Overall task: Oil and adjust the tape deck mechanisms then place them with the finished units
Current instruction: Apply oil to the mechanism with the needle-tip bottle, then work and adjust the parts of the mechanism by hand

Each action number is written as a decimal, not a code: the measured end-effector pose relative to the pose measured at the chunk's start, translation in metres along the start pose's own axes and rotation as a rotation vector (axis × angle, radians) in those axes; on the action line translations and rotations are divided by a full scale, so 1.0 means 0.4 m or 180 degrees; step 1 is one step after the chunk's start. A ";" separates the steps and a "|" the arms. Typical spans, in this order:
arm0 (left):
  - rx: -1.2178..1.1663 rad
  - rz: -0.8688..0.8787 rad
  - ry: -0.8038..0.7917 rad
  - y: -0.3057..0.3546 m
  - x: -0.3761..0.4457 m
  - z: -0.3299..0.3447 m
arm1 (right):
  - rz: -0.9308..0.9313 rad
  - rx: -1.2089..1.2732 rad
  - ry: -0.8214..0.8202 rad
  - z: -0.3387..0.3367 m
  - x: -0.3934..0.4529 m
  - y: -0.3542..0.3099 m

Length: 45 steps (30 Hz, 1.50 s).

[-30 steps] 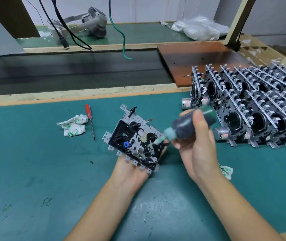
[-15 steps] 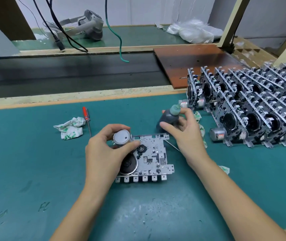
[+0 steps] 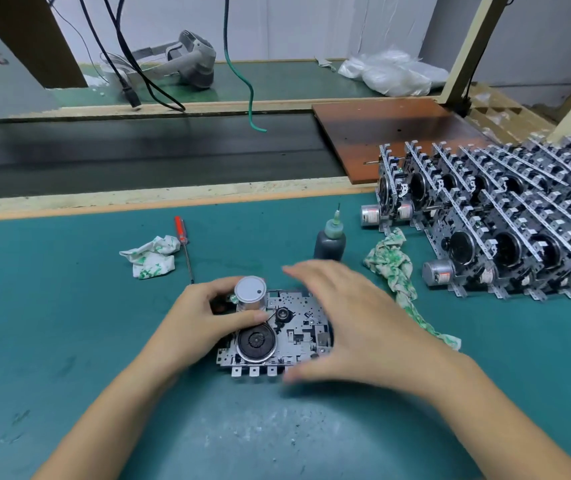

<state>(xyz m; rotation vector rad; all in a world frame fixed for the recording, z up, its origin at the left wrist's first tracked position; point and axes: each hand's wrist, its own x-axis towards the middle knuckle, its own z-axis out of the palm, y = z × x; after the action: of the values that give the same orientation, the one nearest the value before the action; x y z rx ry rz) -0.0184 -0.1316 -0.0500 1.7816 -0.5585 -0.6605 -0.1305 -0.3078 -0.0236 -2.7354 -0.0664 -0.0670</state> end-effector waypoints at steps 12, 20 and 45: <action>-0.1108 -0.0052 -0.0325 0.004 -0.011 -0.031 | 0.0137 0.0510 -0.0486 -0.024 0.005 -0.014; -0.3406 -0.0355 -0.2201 0.016 -0.028 0.052 | 0.0235 0.4437 -0.1333 0.031 -0.017 -0.042; -0.3357 -0.1238 -0.0906 -0.041 -0.007 0.074 | 0.1026 0.3190 -0.1428 0.012 -0.009 0.048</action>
<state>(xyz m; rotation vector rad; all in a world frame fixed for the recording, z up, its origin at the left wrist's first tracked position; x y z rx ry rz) -0.0396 -0.1454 -0.0725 0.7903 0.0133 -1.2076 -0.1330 -0.3238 -0.0356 -1.6855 0.1723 0.5254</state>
